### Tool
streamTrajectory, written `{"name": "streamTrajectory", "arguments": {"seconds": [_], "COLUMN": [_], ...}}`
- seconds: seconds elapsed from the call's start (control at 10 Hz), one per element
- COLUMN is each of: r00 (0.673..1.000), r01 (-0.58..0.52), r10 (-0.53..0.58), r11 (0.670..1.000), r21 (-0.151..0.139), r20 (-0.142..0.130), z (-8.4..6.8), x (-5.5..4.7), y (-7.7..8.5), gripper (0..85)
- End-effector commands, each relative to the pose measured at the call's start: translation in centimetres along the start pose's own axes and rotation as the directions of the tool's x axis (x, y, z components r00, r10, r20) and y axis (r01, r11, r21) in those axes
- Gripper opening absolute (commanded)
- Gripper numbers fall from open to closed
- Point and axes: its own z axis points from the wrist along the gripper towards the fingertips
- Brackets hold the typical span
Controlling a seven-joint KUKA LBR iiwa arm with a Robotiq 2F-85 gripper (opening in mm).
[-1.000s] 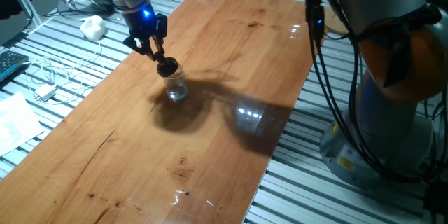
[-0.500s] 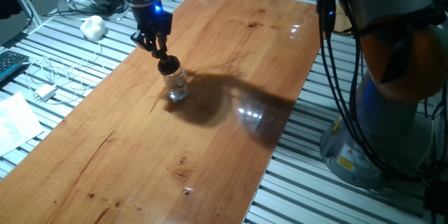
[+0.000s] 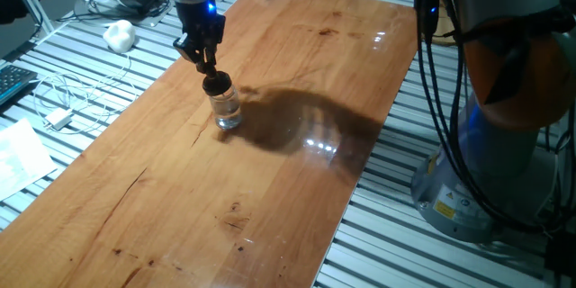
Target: Screw the lid onto the jar
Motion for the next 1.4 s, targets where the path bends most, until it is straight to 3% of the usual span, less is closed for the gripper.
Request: {"name": "streamTrajectory", "arguments": {"seconds": [0.0,0.3,0.8,1.3], "r00": [1.000,0.998,0.996,0.991], "r01": [0.011,0.058,0.081,0.093], "r10": [-0.011,-0.057,-0.076,-0.085], "r11": [1.000,0.997,0.993,0.993], "r21": [-0.003,-0.055,-0.089,-0.079], "r20": [0.004,0.027,0.056,0.107], "z": [0.0,0.1,-0.2,-0.1], "x": [0.1,0.6,1.4,1.4], "y": [0.0,-0.8,-0.8,-0.7], "gripper": [0.0,0.0,0.0,0.0]}}
